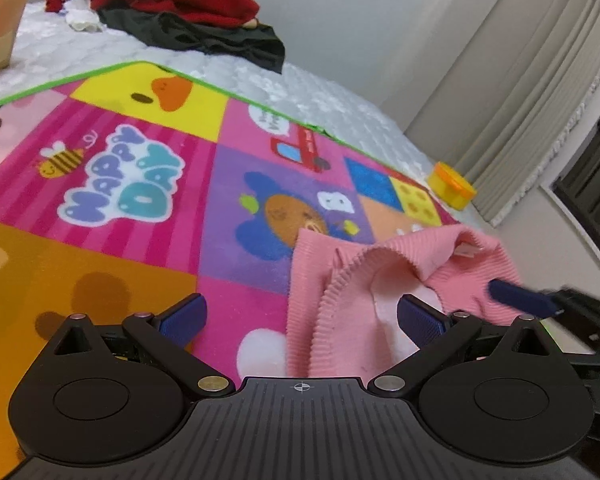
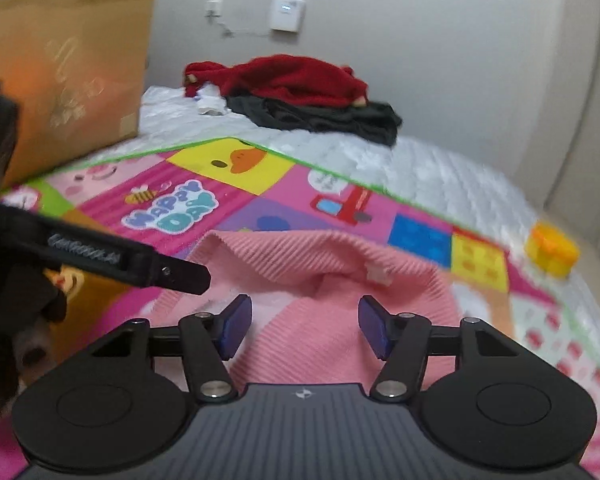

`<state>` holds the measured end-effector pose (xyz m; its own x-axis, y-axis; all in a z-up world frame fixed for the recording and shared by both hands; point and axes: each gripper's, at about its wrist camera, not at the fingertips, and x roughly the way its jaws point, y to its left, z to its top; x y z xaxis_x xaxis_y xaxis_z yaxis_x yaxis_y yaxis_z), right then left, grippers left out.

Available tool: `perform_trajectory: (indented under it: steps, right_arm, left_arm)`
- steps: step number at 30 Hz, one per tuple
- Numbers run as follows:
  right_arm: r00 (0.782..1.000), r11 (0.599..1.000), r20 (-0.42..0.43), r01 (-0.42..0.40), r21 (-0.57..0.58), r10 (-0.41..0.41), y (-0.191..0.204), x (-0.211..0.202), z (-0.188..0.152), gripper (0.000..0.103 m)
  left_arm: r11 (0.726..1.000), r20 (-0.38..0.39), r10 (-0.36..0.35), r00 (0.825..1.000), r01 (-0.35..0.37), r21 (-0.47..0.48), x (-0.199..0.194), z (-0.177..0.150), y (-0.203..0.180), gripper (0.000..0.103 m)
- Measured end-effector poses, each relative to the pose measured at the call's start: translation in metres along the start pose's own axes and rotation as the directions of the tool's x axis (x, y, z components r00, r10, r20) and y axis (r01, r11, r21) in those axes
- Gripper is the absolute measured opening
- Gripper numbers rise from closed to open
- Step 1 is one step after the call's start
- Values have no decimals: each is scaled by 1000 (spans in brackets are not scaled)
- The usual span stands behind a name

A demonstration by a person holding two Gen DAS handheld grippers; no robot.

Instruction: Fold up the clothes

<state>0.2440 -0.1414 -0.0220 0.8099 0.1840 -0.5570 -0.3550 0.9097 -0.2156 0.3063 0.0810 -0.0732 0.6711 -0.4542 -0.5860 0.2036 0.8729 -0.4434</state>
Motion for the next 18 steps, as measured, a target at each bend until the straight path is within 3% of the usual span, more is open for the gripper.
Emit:
perform_trajectory:
  steps: [2, 5, 8, 10, 13, 15, 16, 18]
  right_arm:
    - [1000, 1000, -21, -15, 9, 15, -3, -8, -5, 60]
    - [1000, 992, -25, 5, 130, -2, -19, -22, -16, 60]
    - [996, 954, 27, 72, 292, -84, -51, -35, -30, 60]
    - [988, 909, 59, 107, 402, -143, -73, -43, -40, 62]
    - [971, 864, 73, 169, 475, -229, -98, -47, -52, 65]
    - [970, 817, 62, 164, 553, -236, -115, -47, -57, 69]
    - [972, 789, 58, 150, 597, -228, -123, -47, -61, 71]
    - [977, 779, 41, 142, 611, -210, -126, -42, -65, 72]
  left_arm:
    - [1000, -9, 15, 1000, -15, 5, 2, -1, 1, 103]
    - [1000, 2, -10, 1000, 10, -16, -1, 0, 4, 103]
    - [992, 19, -116, 993, 117, -39, -12, 2, -1, 101]
    - [979, 27, -203, 979, 203, -19, -24, 2, -13, 81]
    - [946, 38, -325, 945, 324, 15, -38, -2, -38, 79]
    - [924, 27, -380, 925, 380, -25, -29, -1, -49, 81]
    - [926, 15, -372, 928, 372, -58, -20, 0, -53, 83]
    - [951, -25, -294, 956, 289, -106, 3, 6, -57, 85]
